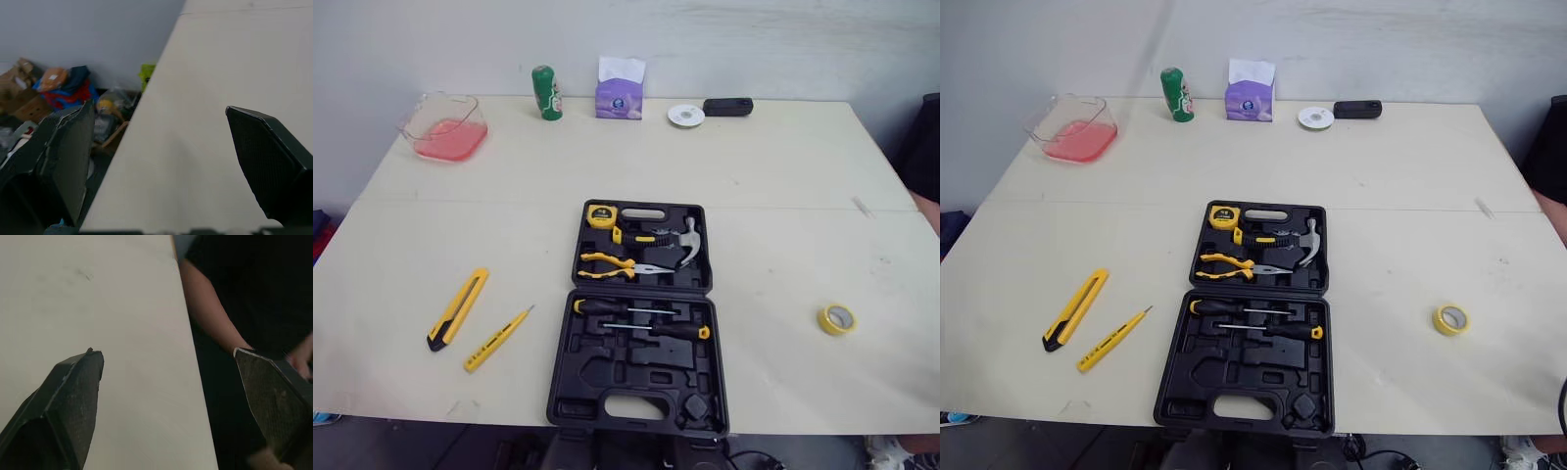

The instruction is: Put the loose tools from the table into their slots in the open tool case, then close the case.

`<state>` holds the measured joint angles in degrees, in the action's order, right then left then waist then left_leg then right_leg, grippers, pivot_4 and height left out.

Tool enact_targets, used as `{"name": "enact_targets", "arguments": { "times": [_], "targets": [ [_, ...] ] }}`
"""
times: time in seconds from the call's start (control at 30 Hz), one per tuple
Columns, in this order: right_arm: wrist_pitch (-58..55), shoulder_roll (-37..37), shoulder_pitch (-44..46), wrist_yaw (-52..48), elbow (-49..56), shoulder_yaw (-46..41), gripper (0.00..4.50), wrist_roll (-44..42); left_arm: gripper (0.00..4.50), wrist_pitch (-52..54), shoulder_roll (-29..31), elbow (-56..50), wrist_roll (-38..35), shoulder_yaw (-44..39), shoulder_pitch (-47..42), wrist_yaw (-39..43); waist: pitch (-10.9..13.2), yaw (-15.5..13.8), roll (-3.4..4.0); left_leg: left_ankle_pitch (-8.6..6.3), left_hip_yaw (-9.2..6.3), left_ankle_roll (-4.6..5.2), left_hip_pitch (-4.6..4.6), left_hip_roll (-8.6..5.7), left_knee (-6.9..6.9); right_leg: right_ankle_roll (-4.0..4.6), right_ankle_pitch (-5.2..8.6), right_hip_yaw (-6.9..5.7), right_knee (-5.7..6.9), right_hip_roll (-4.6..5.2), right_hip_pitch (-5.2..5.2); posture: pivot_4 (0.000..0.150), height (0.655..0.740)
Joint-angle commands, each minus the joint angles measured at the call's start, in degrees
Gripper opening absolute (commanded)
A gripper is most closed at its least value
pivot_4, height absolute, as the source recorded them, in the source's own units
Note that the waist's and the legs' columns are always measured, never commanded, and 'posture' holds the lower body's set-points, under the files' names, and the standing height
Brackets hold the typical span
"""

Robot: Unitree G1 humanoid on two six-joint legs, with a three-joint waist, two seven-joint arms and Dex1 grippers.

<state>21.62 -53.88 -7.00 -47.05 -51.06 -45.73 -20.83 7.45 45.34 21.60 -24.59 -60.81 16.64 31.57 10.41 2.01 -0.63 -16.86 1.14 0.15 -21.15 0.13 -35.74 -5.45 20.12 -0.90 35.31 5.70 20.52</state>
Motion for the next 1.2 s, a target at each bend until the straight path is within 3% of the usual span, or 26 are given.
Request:
{"name": "enact_targets", "arguments": {
  "times": [0.03,0.33,0.53,0.67,0.93,1.2],
  "targets": [
    [2.8,-2.4,-1.7,3.0,-2.5,-2.2,4.43,-0.2,4.5,-0.8,0.0,0.0,-0.7,-2.1,1.4,-1.2,0.0,0.0,0.01,-0.06,0.03,-0.13,0.05,0.01,0.0,-0.03,-0.02,0.04,0.01,0.0,-0.02,0.15,0.74],
    [4.6,0.4,1.9,2.9,0.0,3.5,4.43,0.2,4.5,0.4,-0.5,-6.2,-2.4,2.2,-0.3,0.0,-0.1,0.1,0.0,-0.11,0.21,-0.29,0.06,0.07,-0.21,0.06,-0.04,0.25,0.14,0.0,0.0,0.15,0.74],
    [1.2,6.2,6.8,-5.0,13.8,7.6,4.43,-6.0,4.5,1.0,-1.3,-11.3,-5.2,3.3,-1.8,2.1,-0.1,0.3,0.05,-0.12,0.23,-0.31,0.02,0.11,-0.18,-0.14,-0.15,0.23,0.14,-0.04,0.07,0.15,0.74],
    [-3.6,10.6,12.4,-6.5,25.4,11.1,4.43,-11.0,4.5,2.0,-0.9,-17.2,-8.0,4.3,0.6,8.9,0.0,0.8,0.09,-0.05,0.26,-0.19,-0.04,0.14,-0.2,-0.18,-0.17,0.23,0.16,-0.07,0.11,0.15,0.74],
    [-14.9,13.8,15.8,-16.6,47.6,24.8,4.43,-16.9,4.5,17.1,3.9,-32.4,-15.4,7.3,7.2,18.8,0.0,0.3,0.15,0.01,0.15,-0.1,-0.13,0.22,-0.21,-0.06,-0.11,0.13,0.18,-0.12,0.15,0.15,0.74],
    [-25.8,12.9,16.5,-21.9,59.6,30.6,4.43,-22.2,4.5,32.4,9.1,-49.6,-20.7,10.7,10.8,19.8,0.0,-0.4,0.16,-0.04,0.06,-0.15,-0.18,0.23,-0.13,0.13,0.0,0.03,0.1,-0.12,0.18,0.15,0.74]
  ]
}}
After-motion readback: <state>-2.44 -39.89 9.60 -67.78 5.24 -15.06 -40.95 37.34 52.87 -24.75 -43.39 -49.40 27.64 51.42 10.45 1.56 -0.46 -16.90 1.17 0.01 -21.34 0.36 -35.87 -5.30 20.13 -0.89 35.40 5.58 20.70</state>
